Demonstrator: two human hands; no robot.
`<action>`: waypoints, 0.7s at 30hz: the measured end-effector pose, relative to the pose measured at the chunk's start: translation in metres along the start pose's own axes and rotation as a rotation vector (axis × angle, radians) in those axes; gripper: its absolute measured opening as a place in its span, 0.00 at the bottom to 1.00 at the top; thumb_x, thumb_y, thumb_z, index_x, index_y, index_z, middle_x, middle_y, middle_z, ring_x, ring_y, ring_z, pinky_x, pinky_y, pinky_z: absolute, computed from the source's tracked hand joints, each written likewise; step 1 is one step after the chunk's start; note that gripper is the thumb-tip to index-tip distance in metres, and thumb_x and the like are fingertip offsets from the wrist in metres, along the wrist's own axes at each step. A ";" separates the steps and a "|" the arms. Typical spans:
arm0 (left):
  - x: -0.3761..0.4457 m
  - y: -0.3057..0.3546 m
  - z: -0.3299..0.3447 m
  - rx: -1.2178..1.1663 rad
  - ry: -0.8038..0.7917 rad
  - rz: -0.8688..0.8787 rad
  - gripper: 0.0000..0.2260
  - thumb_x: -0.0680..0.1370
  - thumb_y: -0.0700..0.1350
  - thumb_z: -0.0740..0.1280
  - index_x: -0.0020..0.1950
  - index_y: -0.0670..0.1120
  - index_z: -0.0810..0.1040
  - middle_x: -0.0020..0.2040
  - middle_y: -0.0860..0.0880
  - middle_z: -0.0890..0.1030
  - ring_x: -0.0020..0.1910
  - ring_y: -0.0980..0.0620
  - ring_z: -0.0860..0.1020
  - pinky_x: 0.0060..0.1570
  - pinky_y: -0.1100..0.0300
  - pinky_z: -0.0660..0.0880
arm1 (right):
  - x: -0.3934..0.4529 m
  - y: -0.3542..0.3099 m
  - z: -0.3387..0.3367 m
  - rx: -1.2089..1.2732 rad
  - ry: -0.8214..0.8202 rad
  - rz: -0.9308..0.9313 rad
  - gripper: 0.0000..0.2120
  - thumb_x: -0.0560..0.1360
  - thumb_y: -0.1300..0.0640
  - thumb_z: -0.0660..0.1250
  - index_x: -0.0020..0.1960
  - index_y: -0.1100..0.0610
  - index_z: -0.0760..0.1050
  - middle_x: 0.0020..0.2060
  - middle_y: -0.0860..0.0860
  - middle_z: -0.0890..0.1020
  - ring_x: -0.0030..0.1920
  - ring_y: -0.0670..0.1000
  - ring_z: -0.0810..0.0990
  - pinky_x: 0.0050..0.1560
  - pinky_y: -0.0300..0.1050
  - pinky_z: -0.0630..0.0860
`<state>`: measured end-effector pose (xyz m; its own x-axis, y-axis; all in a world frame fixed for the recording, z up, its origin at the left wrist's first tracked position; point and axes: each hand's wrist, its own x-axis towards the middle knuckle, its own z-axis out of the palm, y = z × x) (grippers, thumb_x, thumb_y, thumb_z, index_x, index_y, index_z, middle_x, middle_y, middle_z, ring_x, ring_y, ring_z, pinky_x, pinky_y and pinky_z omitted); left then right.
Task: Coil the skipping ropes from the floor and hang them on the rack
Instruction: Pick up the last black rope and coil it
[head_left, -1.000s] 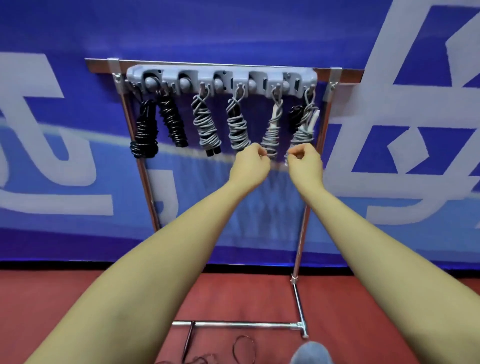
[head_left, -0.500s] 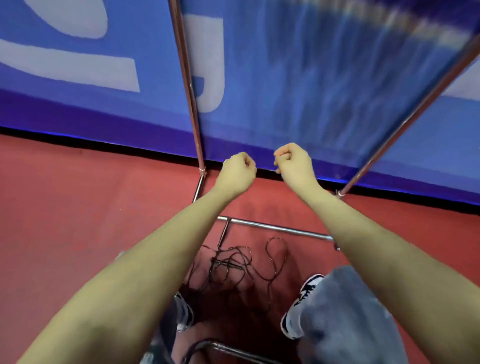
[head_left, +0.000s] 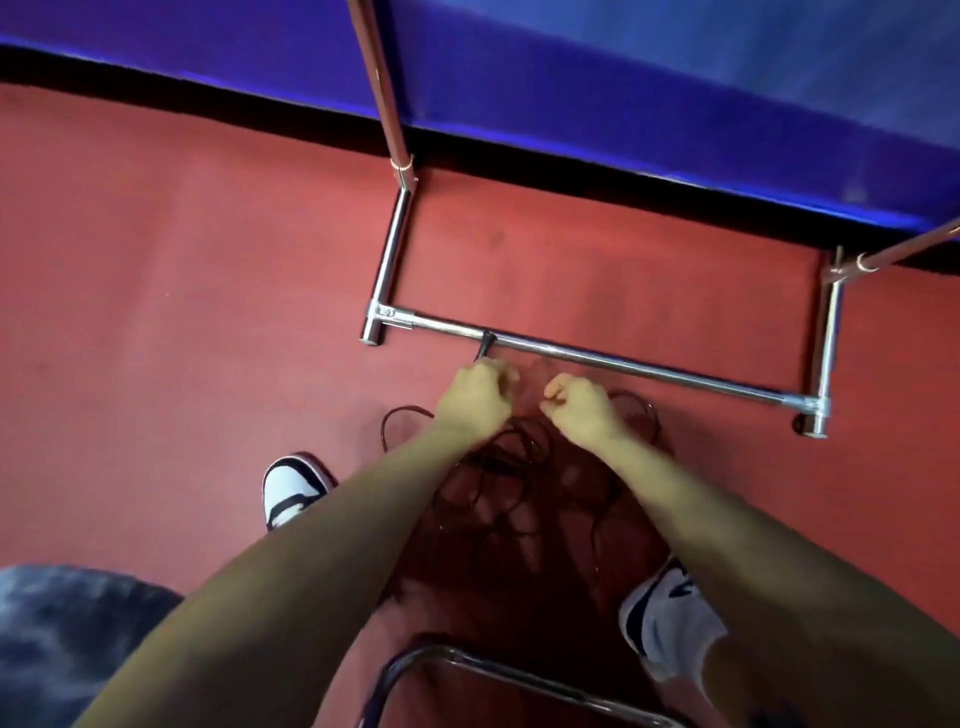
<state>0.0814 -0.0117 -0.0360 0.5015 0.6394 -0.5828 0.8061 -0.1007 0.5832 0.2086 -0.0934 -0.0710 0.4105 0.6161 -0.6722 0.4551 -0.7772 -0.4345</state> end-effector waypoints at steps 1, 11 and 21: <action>0.007 -0.009 0.009 0.011 -0.025 -0.007 0.11 0.74 0.35 0.61 0.52 0.44 0.80 0.53 0.44 0.81 0.52 0.43 0.78 0.53 0.57 0.72 | 0.007 0.008 0.012 -0.020 -0.052 0.038 0.12 0.74 0.58 0.69 0.56 0.61 0.77 0.50 0.58 0.82 0.52 0.56 0.80 0.51 0.46 0.76; 0.023 -0.020 0.028 0.251 -0.113 0.078 0.12 0.78 0.44 0.62 0.60 0.44 0.76 0.58 0.44 0.76 0.59 0.41 0.72 0.59 0.52 0.69 | 0.007 -0.007 0.009 0.117 0.034 -0.058 0.11 0.70 0.63 0.65 0.33 0.50 0.76 0.33 0.47 0.80 0.39 0.50 0.78 0.41 0.43 0.72; -0.075 0.086 -0.107 -0.066 0.185 0.253 0.04 0.77 0.40 0.65 0.46 0.40 0.78 0.38 0.44 0.80 0.38 0.46 0.76 0.44 0.56 0.75 | -0.102 -0.075 -0.098 0.191 0.379 -0.317 0.09 0.77 0.59 0.64 0.42 0.63 0.77 0.32 0.54 0.74 0.37 0.56 0.71 0.40 0.50 0.67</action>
<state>0.0792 0.0135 0.1186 0.6127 0.7290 -0.3052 0.6382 -0.2286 0.7352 0.2104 -0.0854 0.0890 0.5493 0.8001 -0.2413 0.4660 -0.5329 -0.7063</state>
